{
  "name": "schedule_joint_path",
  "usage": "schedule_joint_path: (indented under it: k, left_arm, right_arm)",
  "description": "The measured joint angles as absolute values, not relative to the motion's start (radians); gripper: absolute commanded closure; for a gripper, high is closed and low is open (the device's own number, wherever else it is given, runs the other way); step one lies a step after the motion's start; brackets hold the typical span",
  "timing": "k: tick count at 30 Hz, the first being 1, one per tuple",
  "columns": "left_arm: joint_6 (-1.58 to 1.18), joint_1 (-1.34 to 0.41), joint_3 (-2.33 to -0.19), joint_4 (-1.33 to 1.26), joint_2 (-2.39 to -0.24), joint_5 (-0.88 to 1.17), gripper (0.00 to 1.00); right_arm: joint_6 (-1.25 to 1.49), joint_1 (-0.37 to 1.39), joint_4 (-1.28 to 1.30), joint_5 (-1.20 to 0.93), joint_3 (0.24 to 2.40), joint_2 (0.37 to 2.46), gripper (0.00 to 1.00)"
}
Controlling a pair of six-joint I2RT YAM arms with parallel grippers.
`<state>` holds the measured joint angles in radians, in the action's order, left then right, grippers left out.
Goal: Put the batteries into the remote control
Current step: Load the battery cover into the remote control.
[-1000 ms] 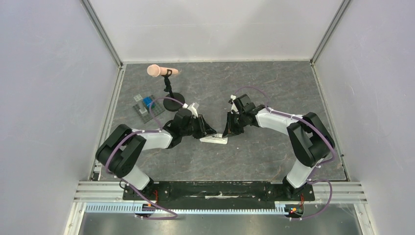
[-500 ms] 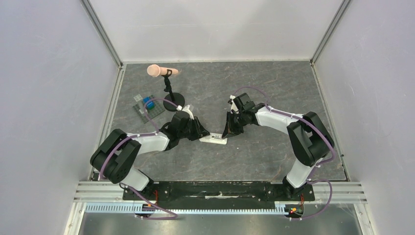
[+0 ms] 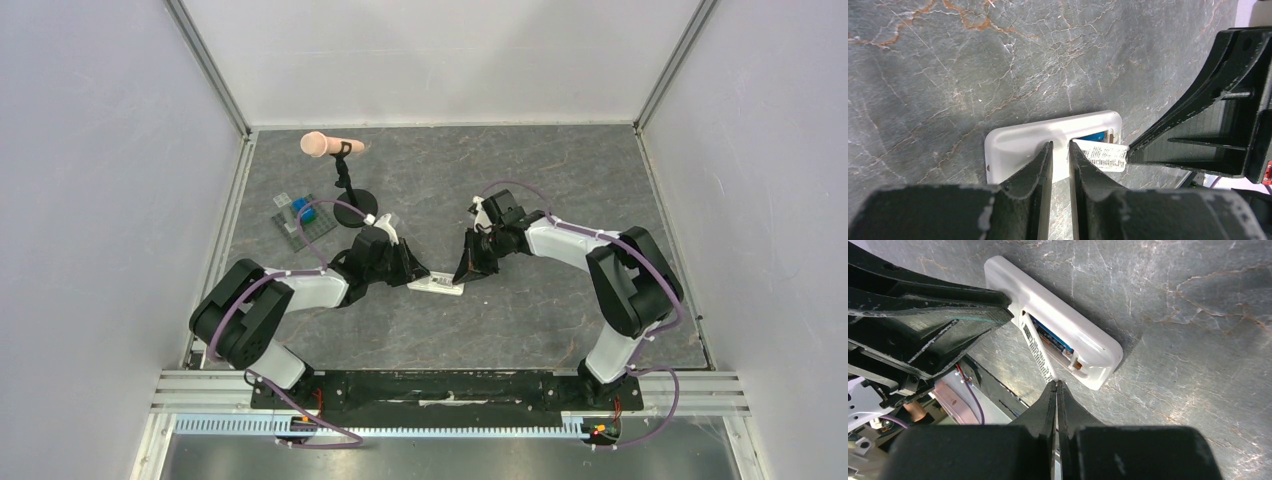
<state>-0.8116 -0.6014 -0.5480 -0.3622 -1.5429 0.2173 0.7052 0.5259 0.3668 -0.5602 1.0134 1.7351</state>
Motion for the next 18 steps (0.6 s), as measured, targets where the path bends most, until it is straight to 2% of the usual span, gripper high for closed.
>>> schedule_joint_path:
  k: [18]
  left_arm:
    - [-0.773,-0.601,-0.556,-0.396,-1.568,0.244,0.76]
  right_arm:
    - [0.685,0.513,0.376,-0.587,1.019,1.777,1.00]
